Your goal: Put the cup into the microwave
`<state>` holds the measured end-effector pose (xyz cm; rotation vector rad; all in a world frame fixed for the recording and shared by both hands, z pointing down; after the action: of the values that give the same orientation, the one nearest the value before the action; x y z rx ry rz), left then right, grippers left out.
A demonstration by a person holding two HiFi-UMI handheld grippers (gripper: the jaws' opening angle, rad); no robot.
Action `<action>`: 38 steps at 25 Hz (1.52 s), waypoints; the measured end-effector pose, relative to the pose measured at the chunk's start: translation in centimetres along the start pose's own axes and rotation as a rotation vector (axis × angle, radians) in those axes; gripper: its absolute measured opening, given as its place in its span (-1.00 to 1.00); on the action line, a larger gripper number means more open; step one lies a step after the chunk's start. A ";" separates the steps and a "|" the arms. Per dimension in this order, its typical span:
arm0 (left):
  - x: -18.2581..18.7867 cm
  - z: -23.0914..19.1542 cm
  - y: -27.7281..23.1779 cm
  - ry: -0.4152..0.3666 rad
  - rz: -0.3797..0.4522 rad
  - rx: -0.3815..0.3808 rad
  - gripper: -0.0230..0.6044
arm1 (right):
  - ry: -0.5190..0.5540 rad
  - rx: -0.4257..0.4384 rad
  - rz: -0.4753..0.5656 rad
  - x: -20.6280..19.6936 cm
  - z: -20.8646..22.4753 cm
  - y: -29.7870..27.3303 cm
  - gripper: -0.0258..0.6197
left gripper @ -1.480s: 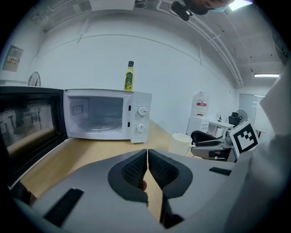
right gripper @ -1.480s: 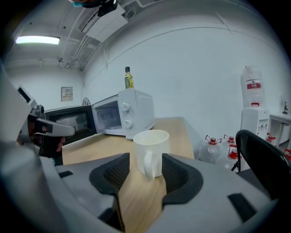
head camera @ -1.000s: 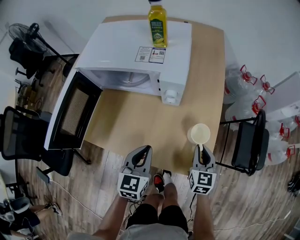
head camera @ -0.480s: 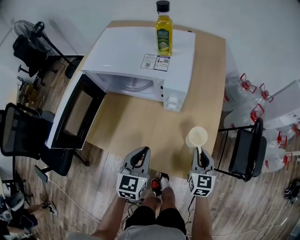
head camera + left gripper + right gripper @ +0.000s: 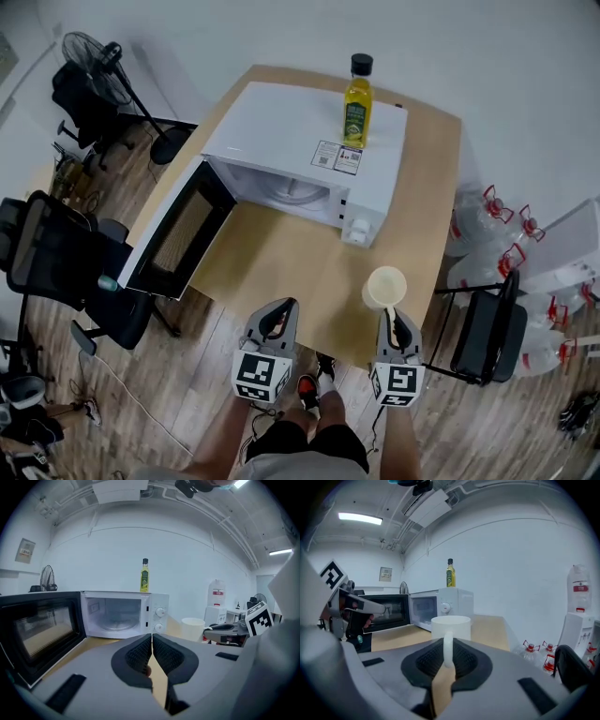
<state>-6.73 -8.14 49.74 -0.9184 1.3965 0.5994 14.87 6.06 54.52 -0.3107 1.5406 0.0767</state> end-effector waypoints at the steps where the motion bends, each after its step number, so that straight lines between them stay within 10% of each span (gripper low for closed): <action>1: 0.4 -0.2 0.2 -0.001 0.007 0.009 -0.83 | 0.002 0.013 0.011 0.6 -0.3 -0.1 -0.78; 22: 5.6 -7.9 3.5 -0.003 0.084 0.270 -0.83 | 0.014 0.316 0.131 7.6 -8.8 -10.0 -0.78; 38: 3.8 -14.8 -2.3 0.020 0.070 0.348 -0.83 | 0.009 0.367 0.117 5.4 -11.4 -21.7 -0.78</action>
<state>-12.67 -22.26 47.39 -0.6001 1.4977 0.3828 9.29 -18.32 52.39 0.0697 1.5470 -0.1154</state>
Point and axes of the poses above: the fingertips, and each gripper's own axes: y backward along the fingers, z to its right, x out of its top, the point moved 9 cm from there along y, backward along the fingers, and after that the axes turned 11 degrees about z, right-handed, at the moved point
